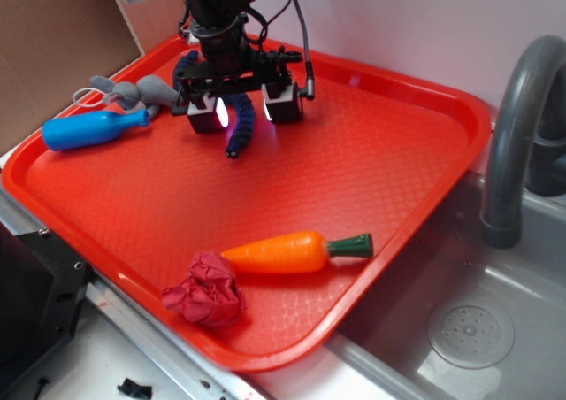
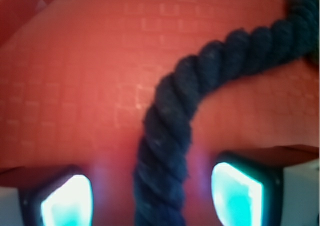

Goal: Grab the blue rope.

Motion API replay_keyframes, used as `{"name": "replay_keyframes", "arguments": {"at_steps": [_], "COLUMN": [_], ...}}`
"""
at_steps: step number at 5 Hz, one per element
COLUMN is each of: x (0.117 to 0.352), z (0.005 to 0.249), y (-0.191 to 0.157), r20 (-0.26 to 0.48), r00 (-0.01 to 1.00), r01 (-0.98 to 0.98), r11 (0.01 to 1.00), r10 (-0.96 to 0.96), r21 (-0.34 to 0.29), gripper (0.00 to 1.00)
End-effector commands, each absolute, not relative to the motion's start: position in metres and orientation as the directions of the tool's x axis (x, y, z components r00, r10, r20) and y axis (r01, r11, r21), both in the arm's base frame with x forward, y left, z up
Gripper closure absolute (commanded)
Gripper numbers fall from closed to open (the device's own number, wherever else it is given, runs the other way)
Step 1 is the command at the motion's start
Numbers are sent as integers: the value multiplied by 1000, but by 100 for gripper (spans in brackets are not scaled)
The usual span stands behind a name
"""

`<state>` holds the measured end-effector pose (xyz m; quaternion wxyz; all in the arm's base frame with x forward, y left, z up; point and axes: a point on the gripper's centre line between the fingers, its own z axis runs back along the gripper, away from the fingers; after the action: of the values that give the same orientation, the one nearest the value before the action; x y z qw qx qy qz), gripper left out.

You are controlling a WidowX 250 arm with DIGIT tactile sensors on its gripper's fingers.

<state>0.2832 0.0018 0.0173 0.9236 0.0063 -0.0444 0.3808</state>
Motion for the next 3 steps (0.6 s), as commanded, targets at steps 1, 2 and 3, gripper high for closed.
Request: {"name": "replay_keyframes", "arguments": {"at_steps": [1, 2, 3], "x": [284, 281, 276], "z": [15, 11, 13], "y": [2, 2, 0], "r20": [88, 84, 73], "r00": [697, 699, 697], "r01": [-712, -711, -715], "r11": [701, 703, 699], "r10": [712, 710, 713], "r21": [-37, -28, -11], "gripper": [100, 100, 100]}}
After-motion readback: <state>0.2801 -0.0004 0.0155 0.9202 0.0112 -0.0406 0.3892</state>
